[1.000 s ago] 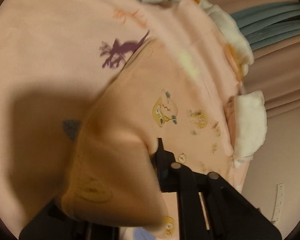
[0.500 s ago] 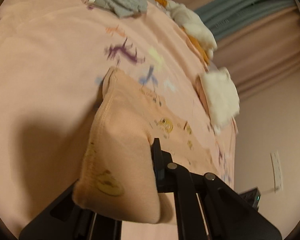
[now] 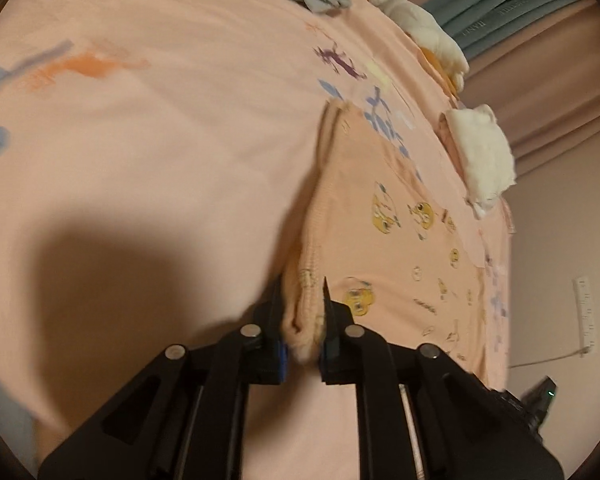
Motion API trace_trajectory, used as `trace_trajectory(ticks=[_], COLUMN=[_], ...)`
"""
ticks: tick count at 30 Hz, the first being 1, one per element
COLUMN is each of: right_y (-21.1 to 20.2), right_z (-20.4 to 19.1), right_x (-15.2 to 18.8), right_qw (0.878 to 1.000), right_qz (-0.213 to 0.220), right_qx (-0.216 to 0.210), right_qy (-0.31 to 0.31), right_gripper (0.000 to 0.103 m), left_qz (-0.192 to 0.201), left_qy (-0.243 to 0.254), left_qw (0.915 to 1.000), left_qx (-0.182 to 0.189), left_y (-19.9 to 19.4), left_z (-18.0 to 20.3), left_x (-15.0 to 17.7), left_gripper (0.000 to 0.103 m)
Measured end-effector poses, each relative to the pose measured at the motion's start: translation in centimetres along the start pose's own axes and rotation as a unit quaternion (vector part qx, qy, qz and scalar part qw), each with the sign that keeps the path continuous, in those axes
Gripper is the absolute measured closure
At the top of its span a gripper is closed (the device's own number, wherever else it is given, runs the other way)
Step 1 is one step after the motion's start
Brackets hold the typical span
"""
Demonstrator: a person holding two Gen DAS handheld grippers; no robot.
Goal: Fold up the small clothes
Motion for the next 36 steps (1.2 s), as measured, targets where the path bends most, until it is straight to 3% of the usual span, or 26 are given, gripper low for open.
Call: trace_trajectory(ticks=[3,5,7,10,13,16,21,24,25,26,28,29,30,32,34,36], right_y=[-2.2,-3.2,-3.9,-5.4,-6.2,-5.8,-0.3,3.5,4.4,5.3,4.9,4.6,4.5,4.3,3.7,3.4], right_z=[1.2,1.1,0.5,-0.3,-1.8,-3.7,-6.9,-5.2,-4.0,-2.9,-1.9,-1.5,-1.0,-0.9,-1.7,-2.4], right_x=[0.5,0.8,0.8,0.6,0.2,-0.3,-4.3,-6.4,-6.4,-6.1,-5.5,-5.1,-4.8,-4.4,-3.5,-2.9], right_qw=[1.0,0.999,0.998,0.99,0.992,0.993,0.986,0.991,0.99,0.991,0.995,0.996,0.997,0.998,0.997,0.99], right_qz=[0.013,0.022,0.034,0.065,0.078,0.078,0.068,0.048,0.041,0.038,0.07,0.076,0.072,0.062,0.056,0.058], right_qx=[0.02,0.031,0.06,0.118,0.087,0.051,0.061,0.081,0.102,0.102,0.054,0.033,0.019,0.016,0.048,0.095], right_qy=[0.012,0.011,-0.004,-0.036,-0.047,-0.079,-0.136,-0.1,-0.086,-0.073,-0.054,-0.041,-0.023,-0.004,-0.039,-0.088], right_gripper=[0.095,0.095,0.095,0.095,0.095,0.091,0.091,0.091,0.093,0.099,0.1,0.1,0.1,0.1,0.1,0.1], left_qz=[0.043,0.074,0.099,0.121,0.124,0.142,0.086,0.061,0.062,0.086,0.11,0.115,0.119,0.122,0.12,0.116], left_qy=[0.035,0.073,0.101,0.122,0.158,0.203,0.225,0.214,0.226,0.264,0.313,0.322,0.319,0.287,0.257,0.249], left_qw=[0.9979,0.9926,0.9862,0.9833,0.978,0.9641,0.9676,0.9666,0.9616,0.9499,0.9278,0.9202,0.9181,0.9297,0.9421,0.9456], left_qx=[-0.034,-0.062,-0.086,-0.06,-0.056,-0.094,-0.076,-0.128,-0.142,-0.144,-0.171,-0.191,-0.203,-0.197,-0.18,-0.175], left_y=[-2.1,-3.4,-4.3,-5.6,-5.3,-3.6,2.4,6.5,7.4,7.6,7.3,7.2,7.2,7.3,7.2,7.2], left_z=[0.5,1.6,2.8,5.1,7.9,10.7,11.9,8.7,7.6,7.5,8.2,8.5,8.4,7.7,7.1,7.2], left_x=[-0.5,-0.8,-1.1,-1.2,-1.2,-1.7,-1.7,-1.1,-0.7,-0.2,0.5,0.5,0.5,0.3,-0.2,-0.3], left_gripper=[0.091,0.087,0.068,0.055,0.047,0.046,0.043,0.046,0.044,0.043,0.04,0.039,0.036,0.033,0.03,0.029])
Point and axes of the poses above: each gripper's, at about its wrist camera, not at the fingertips, and y roughly the way its jaws point, z to its right, x to its underside, the point moved 7 cm from there along y, roughly the way its jaws point, and after that the axes turned 5 degrees about -y, right-handed, at the moved point
